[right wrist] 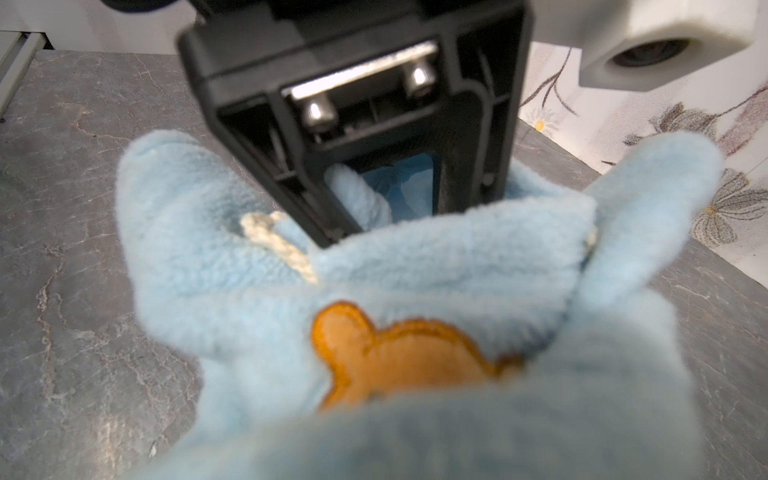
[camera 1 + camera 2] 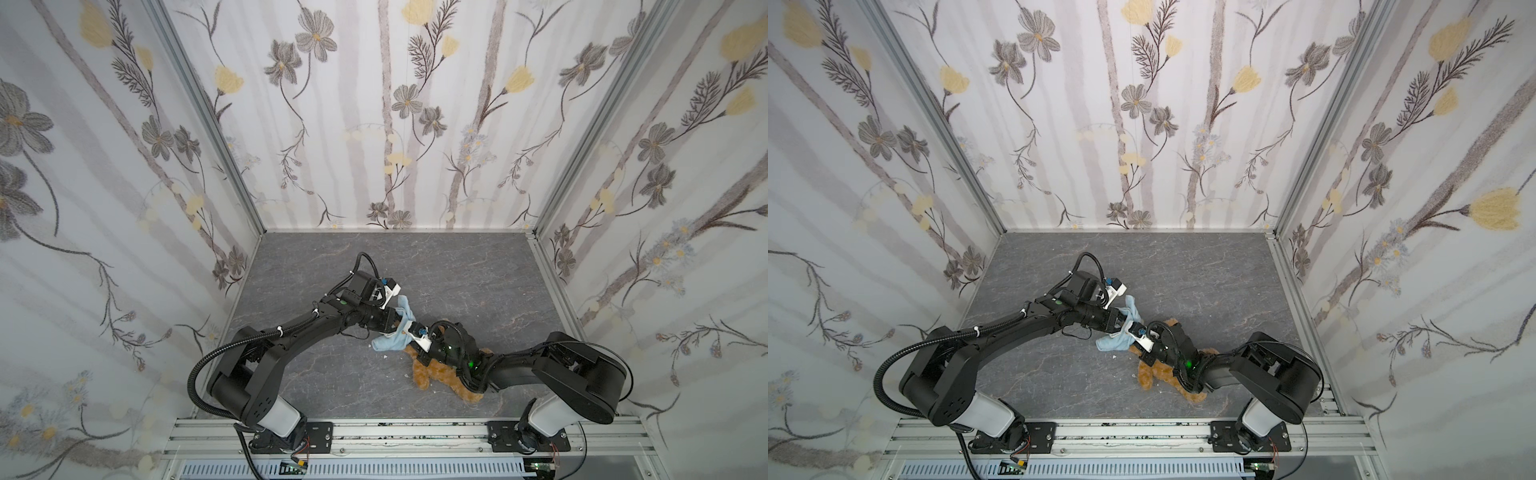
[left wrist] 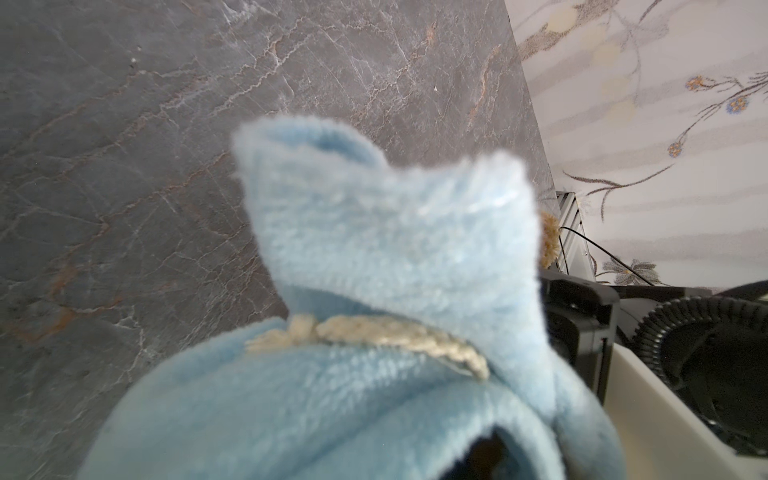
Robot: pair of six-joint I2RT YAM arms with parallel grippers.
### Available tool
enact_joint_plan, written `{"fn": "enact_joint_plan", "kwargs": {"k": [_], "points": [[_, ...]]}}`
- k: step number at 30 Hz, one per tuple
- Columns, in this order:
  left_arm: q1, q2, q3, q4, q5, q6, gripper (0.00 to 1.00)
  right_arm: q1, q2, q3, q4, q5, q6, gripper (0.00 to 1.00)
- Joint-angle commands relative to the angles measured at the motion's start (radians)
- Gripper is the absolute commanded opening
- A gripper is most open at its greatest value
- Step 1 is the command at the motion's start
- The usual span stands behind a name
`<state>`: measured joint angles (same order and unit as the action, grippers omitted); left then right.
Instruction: Dress the teddy bear
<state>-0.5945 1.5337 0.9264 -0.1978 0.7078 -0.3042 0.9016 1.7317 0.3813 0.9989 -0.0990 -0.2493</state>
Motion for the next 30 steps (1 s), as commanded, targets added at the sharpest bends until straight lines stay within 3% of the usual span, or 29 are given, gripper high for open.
{"fn": "enact_joint_plan", "kwargs": {"k": [1,5,6,9,11,18,22,30], "points": [[-0.012,-0.015,-0.003,0.001,0.246,-0.042,0.15,-0.001,-0.013,0.028,0.072,-0.016,-0.086,0.08],[-0.010,-0.027,-0.006,0.012,0.251,-0.067,0.12,-0.003,-0.033,0.048,-0.037,-0.009,-0.122,0.14],[-0.011,-0.030,-0.008,0.014,0.262,-0.069,0.15,-0.003,-0.036,0.052,-0.051,-0.010,-0.133,0.14],[-0.011,-0.038,-0.016,0.017,0.263,-0.080,0.38,-0.002,-0.044,0.073,-0.112,-0.037,-0.163,0.10],[-0.007,-0.043,-0.018,0.019,0.267,-0.083,0.47,-0.001,-0.047,0.081,-0.133,-0.055,-0.174,0.09],[0.018,-0.040,-0.032,0.018,0.286,-0.069,0.58,-0.001,-0.082,0.082,-0.167,-0.103,-0.200,0.07],[0.024,-0.033,-0.037,0.018,0.292,-0.058,0.58,0.000,-0.104,0.075,-0.170,-0.105,-0.216,0.07],[0.018,-0.013,-0.054,0.020,0.300,-0.058,0.33,-0.006,-0.118,0.096,-0.197,-0.102,-0.248,0.07]]}}
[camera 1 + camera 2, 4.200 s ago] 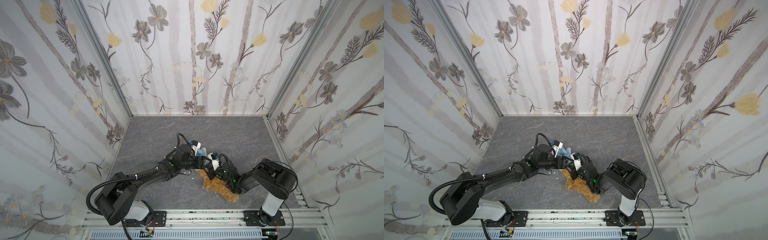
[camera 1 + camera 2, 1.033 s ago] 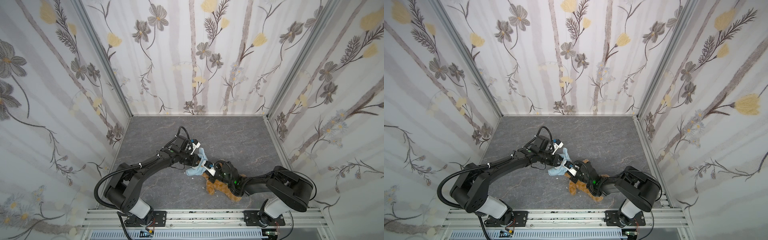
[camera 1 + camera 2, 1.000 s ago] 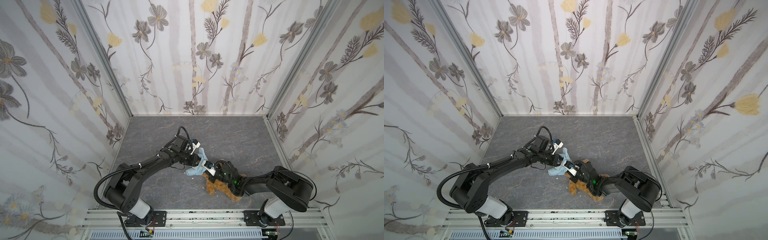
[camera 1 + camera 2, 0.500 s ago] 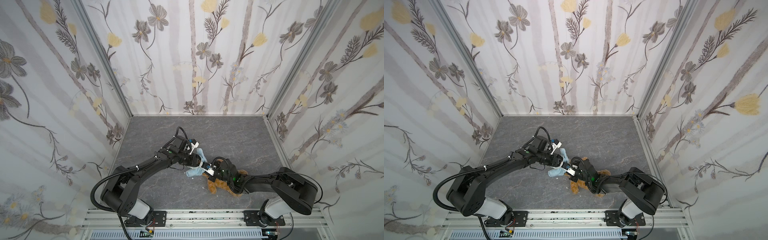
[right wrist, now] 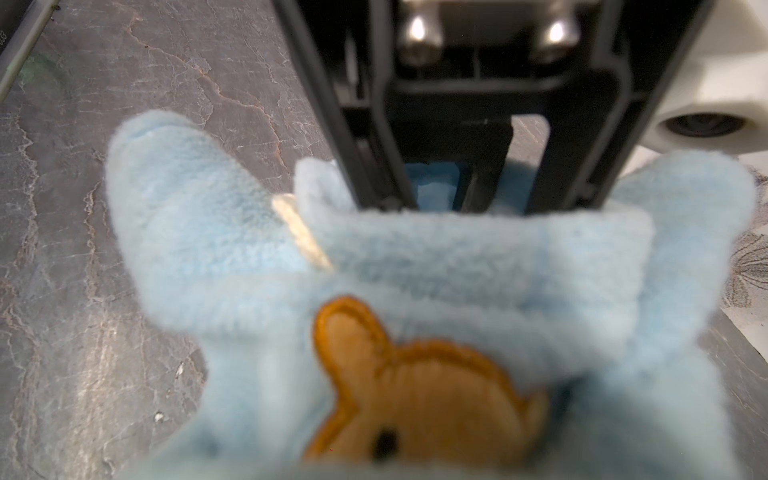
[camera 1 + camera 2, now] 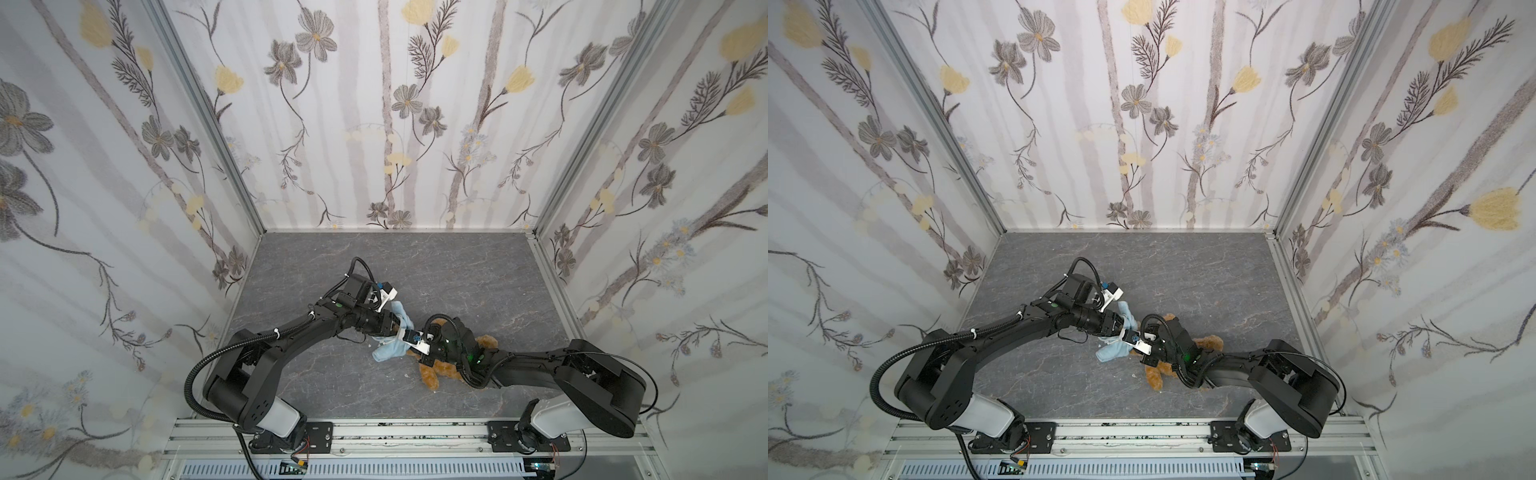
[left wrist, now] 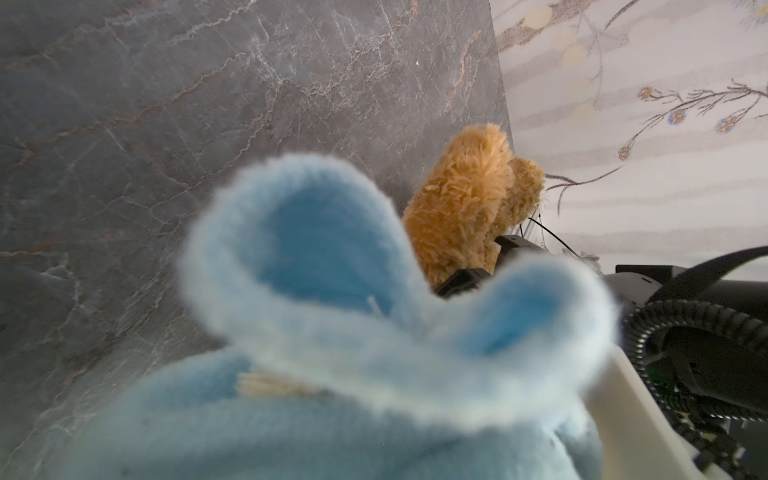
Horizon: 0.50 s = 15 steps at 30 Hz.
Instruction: Dress the teddy bear
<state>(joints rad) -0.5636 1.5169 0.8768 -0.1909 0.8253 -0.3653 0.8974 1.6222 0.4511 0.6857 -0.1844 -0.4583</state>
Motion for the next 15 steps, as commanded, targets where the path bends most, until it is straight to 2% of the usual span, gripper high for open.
{"fn": "enact_joint_plan", "kwargs": {"k": [1,6,7,8,11,14,15], "points": [[-0.014,0.001,-0.002,0.013,0.183,0.000,0.30,-0.004,-0.006,0.028,0.115,-0.017,-0.040,0.07],[-0.014,-0.010,-0.001,0.027,0.175,-0.015,0.13,-0.032,0.004,0.034,0.121,-0.025,0.001,0.10],[-0.014,-0.013,-0.002,0.032,0.171,-0.015,0.09,-0.035,0.007,0.039,0.115,-0.026,0.014,0.12],[-0.012,-0.017,-0.005,0.041,0.161,-0.019,0.00,-0.040,0.010,0.046,0.108,-0.025,0.035,0.15],[-0.001,-0.030,-0.019,0.065,0.115,-0.041,0.00,-0.050,0.019,0.053,0.085,-0.009,0.114,0.30],[0.036,-0.048,-0.051,0.107,0.046,-0.074,0.00,-0.059,-0.005,0.019,0.083,0.011,0.247,0.45],[0.048,-0.055,-0.064,0.127,0.028,-0.088,0.00,-0.060,-0.018,0.007,0.073,0.017,0.297,0.53]]}}
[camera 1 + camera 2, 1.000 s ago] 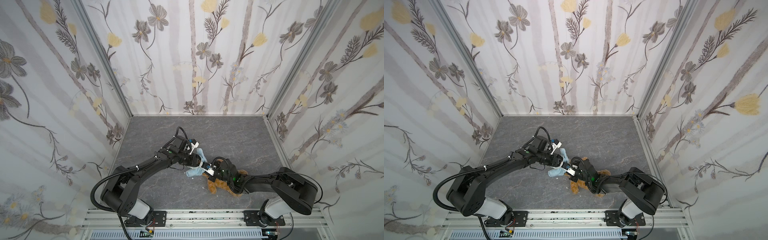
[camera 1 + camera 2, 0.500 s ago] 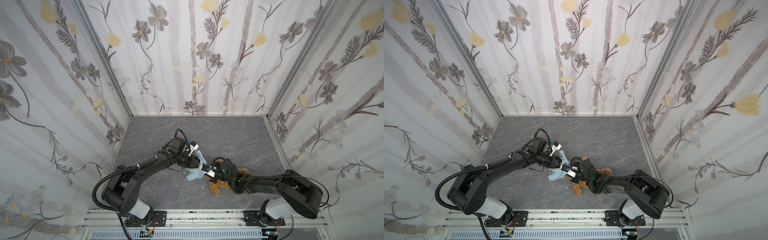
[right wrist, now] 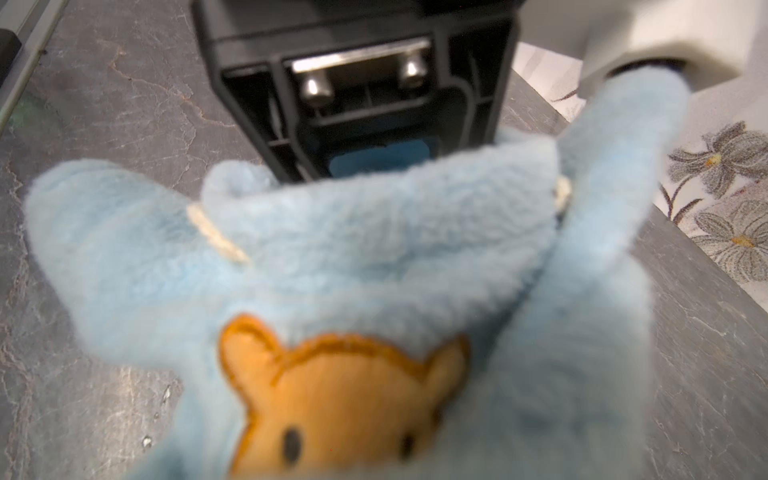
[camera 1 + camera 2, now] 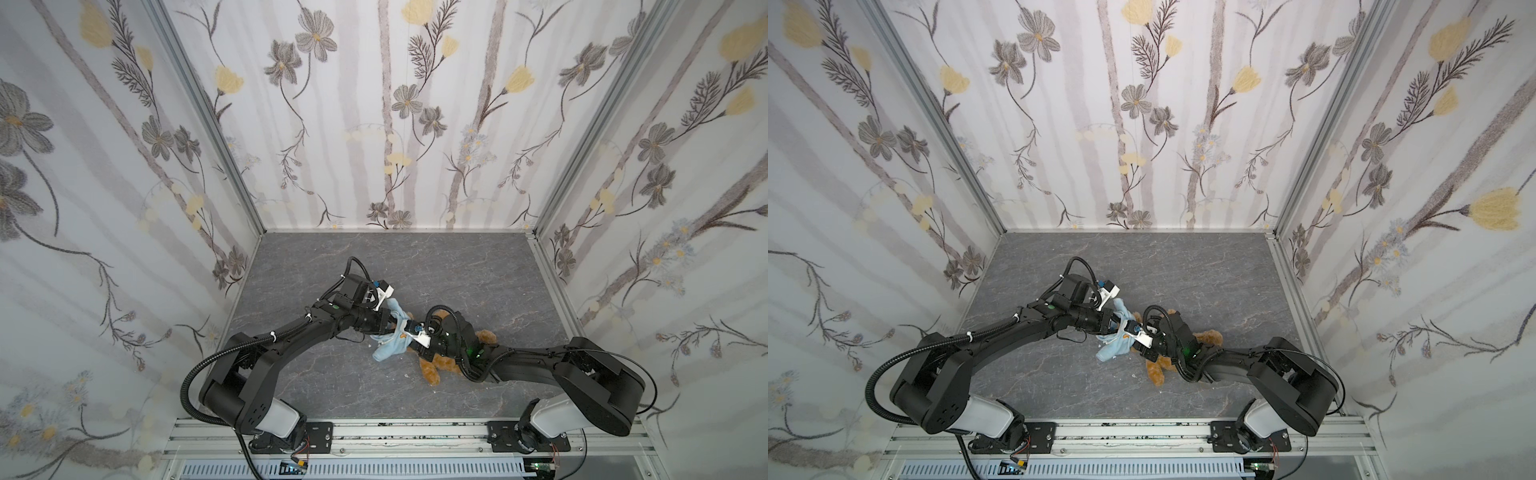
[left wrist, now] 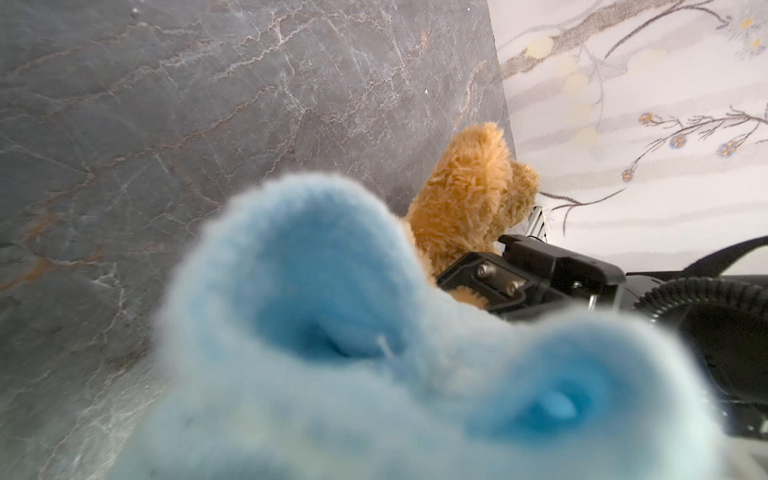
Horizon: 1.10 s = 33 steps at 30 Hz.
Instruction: Dress the teddy bear
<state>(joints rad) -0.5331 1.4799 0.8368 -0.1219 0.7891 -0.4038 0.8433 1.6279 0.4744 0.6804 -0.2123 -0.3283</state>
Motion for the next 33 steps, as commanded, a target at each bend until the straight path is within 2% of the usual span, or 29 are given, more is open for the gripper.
{"fn": "enact_joint_plan", "kwargs": {"k": [1,6,12,16,19,21,25,33], "points": [[0.023,-0.023,-0.034,0.073,0.046,-0.054,0.00,-0.007,-0.025,-0.021,0.055,0.046,0.206,0.56],[0.028,-0.021,-0.052,0.103,-0.039,-0.049,0.00,-0.009,-0.164,-0.039,-0.147,0.062,0.412,0.64],[0.032,-0.018,-0.067,0.116,-0.069,-0.062,0.00,-0.015,-0.414,-0.052,-0.403,0.076,0.487,0.69],[0.032,-0.021,-0.067,0.122,-0.068,-0.058,0.00,-0.016,-0.494,-0.015,-0.421,0.047,0.590,0.72],[0.030,-0.028,-0.070,0.125,-0.075,-0.049,0.00,-0.015,-0.433,0.079,-0.427,0.005,0.741,0.64],[0.030,-0.036,-0.072,0.126,-0.081,-0.048,0.00,-0.011,-0.361,0.151,-0.475,-0.019,0.830,0.55],[0.030,-0.047,-0.077,0.130,-0.088,-0.049,0.00,0.010,-0.261,0.237,-0.549,0.008,0.948,0.41],[0.022,-0.059,-0.079,0.133,-0.097,-0.043,0.00,0.028,-0.151,0.347,-0.597,0.030,0.995,0.37]]}}
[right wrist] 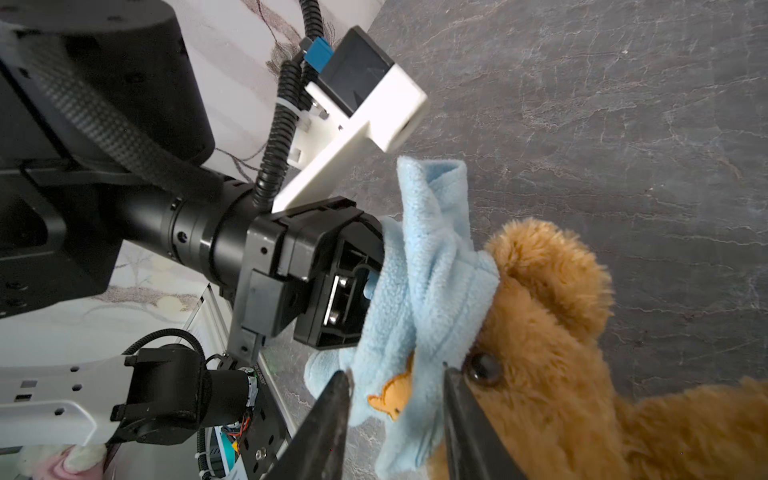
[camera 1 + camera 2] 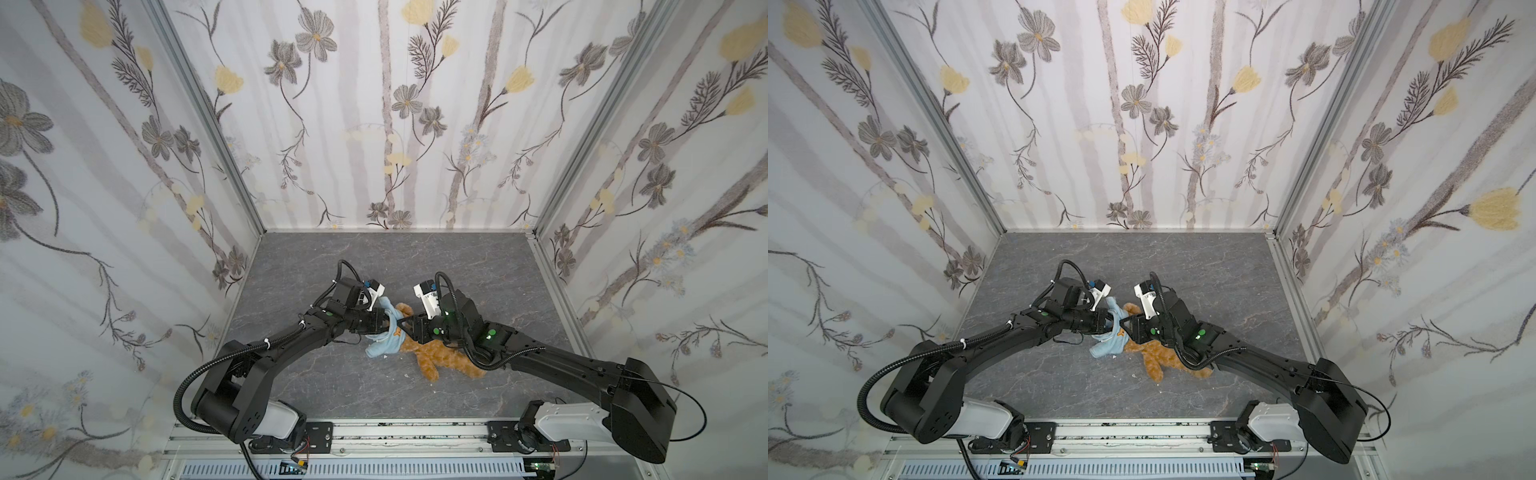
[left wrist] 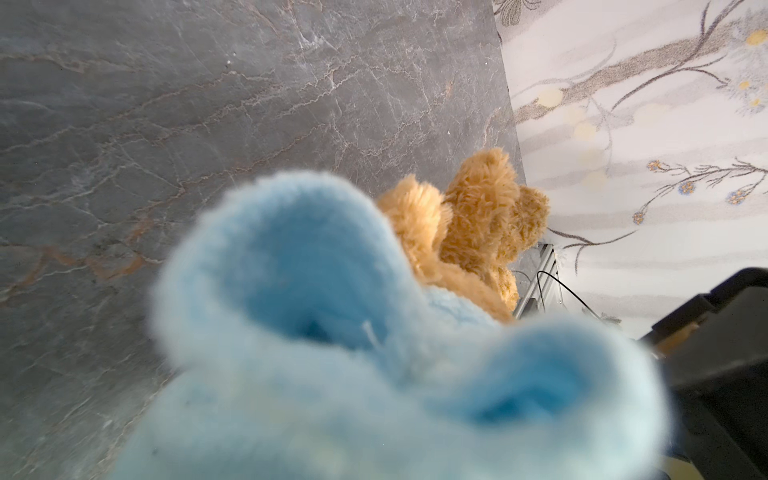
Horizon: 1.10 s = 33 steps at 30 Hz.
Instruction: Dress the teddy bear
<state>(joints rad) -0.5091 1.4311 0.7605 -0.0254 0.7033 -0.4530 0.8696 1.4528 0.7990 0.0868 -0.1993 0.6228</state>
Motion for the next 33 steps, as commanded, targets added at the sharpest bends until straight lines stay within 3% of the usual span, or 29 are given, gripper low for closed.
{"fn": "enact_joint_plan", "kwargs": {"k": [1,15,24,33], "points": [[-0.003,-0.009,-0.002,0.036,-0.014,0.008,0.00,0.001,0.036,0.029,-0.001,0.015,0.049,0.36],[-0.015,-0.019,-0.003,0.039,-0.021,0.018,0.00,-0.032,0.069,0.029,-0.012,0.050,0.108,0.35],[-0.025,-0.033,0.000,0.042,-0.045,0.031,0.00,-0.037,0.080,-0.013,0.119,-0.071,0.167,0.17],[-0.050,-0.133,-0.036,0.074,-0.107,0.125,0.00,-0.109,-0.007,-0.130,0.153,0.005,0.247,0.00]]}}
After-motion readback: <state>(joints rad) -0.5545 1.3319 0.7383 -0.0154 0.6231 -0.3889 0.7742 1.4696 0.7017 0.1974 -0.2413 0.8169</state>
